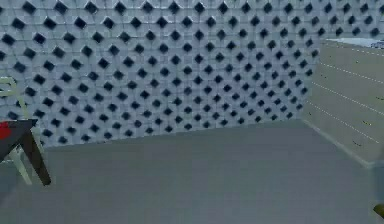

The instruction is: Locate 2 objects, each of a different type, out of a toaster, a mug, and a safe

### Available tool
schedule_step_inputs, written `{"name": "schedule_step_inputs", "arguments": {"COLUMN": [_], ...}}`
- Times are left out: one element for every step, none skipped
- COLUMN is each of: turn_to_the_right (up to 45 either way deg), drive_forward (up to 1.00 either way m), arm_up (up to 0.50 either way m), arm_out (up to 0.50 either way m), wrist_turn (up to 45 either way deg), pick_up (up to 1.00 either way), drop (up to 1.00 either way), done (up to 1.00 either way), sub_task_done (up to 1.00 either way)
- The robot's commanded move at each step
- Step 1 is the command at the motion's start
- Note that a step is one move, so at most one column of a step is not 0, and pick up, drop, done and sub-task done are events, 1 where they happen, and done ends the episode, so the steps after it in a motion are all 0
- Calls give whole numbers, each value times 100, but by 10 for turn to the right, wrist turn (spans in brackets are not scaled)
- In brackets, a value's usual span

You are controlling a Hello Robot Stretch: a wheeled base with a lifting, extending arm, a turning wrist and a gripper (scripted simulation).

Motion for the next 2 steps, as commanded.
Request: {"name": "schedule_step_inputs", "arguments": {"turn_to_the_right": [-150,0], "drive_forward": [0,75], "arm_up": [0,0], "arm_out": [0,0], "wrist_turn": [0,0], "pick_up": [0,0], "drop": [0,0], "done": [0,0], "sub_task_done": [0,0]}}
